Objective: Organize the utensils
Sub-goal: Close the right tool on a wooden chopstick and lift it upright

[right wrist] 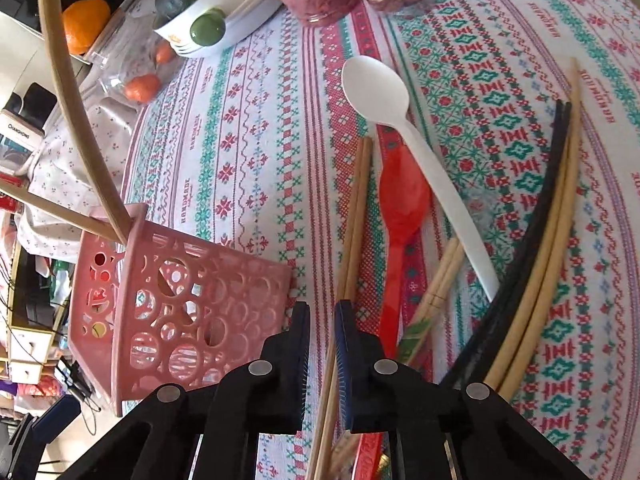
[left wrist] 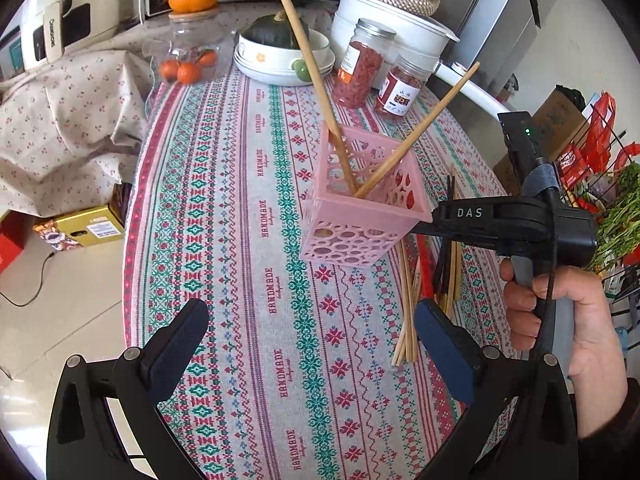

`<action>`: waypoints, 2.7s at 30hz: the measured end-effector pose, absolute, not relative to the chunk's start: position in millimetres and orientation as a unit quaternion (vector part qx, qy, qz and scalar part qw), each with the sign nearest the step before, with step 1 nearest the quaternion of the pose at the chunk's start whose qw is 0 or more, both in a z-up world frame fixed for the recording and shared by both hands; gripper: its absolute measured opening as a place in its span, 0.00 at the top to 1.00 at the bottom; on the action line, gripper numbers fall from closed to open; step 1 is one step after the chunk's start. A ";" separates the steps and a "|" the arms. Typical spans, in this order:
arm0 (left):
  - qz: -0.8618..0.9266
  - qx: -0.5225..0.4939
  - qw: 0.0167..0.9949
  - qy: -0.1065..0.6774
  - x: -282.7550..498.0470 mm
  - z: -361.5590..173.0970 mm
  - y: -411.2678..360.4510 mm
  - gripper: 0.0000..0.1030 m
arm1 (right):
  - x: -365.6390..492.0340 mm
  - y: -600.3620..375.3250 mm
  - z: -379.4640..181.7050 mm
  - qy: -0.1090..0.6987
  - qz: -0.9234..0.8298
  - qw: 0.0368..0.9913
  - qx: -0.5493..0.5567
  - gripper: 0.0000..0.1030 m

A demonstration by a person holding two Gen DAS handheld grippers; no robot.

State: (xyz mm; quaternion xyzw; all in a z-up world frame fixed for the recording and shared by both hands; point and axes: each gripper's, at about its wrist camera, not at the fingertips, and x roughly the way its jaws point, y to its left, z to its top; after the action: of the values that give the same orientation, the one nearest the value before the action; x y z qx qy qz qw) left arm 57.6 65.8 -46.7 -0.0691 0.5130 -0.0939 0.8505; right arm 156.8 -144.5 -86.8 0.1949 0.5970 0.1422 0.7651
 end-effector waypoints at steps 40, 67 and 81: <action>-0.116 -0.063 0.850 0.510 46.5 -49.4 64.7 0.00 | 161.2 -114.0 -103.0 0.551 0.103 0.824 0.080 0.68; -0.120 -0.068 0.852 0.506 43.4 -49.2 67.2 0.00 | 126.7 -82.8 -98.3 0.581 0.093 0.808 -0.043 0.90; -0.146 -0.051 0.852 0.499 41.6 -38.0 13.2 0.01 | 57.8 -178.8 -0.2 0.500 0.173 0.840 0.123 0.91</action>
State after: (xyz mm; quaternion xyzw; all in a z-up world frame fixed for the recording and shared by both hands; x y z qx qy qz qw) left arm 41.6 13.2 -38.0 -0.0514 0.4994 -0.1459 0.8525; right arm 57.8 -178.8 -0.2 0.1227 0.5000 0.1728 0.8397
